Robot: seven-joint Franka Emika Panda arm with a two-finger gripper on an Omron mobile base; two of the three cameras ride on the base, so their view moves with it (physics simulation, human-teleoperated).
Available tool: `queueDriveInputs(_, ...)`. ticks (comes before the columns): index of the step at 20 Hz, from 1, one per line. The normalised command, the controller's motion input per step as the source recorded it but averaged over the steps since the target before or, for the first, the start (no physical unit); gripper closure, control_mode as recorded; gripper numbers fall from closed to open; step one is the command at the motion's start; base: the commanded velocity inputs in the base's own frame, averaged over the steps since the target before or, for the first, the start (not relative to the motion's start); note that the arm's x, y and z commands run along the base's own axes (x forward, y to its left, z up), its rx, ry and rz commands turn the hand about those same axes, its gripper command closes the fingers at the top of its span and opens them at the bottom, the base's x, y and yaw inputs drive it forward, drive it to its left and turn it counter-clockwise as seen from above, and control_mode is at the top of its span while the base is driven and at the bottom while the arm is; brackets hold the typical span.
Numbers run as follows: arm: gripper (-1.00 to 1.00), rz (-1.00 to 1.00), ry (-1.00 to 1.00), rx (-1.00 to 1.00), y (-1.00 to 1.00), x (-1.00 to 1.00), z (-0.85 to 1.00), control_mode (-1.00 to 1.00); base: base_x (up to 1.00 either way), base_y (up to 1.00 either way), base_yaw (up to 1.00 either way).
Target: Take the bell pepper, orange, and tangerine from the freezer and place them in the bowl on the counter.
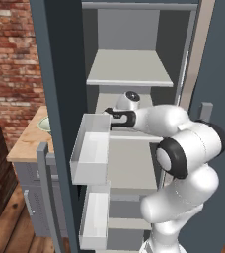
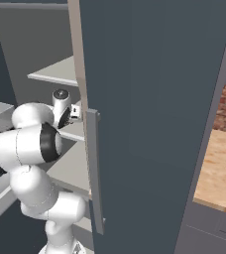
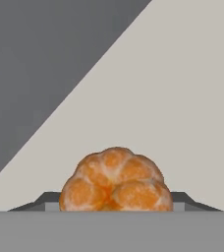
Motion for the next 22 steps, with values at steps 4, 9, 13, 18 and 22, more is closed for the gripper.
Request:
queueDriveInputs(4, 1.00, -0.01, -0.06, 0.00, -0.24, -0.65, 0.33, -1.00, 0.00, 0.00, 0.00)
queueDriveInputs(9, 1.00, 0.00, -0.03, 0.00, -0.20, -0.75, 0.47, -1.00, 0.00, 0.00, 0.00)
queueDriveInputs(13, 1.00, 0.00, -0.01, 0.00, -0.11, -0.83, 0.58, -1.00, 0.00, 0.00, 0.00)
queueDriveInputs(18, 1.00, 0.00, 0.00, 0.00, -0.14, -0.83, 0.69, -1.00, 0.00, 0.00, 0.00)
queueDriveInputs(22, 1.00, 0.00, 0.00, 0.00, -0.17, -0.79, 0.65, -1.00, 0.00, 0.00, 0.00)
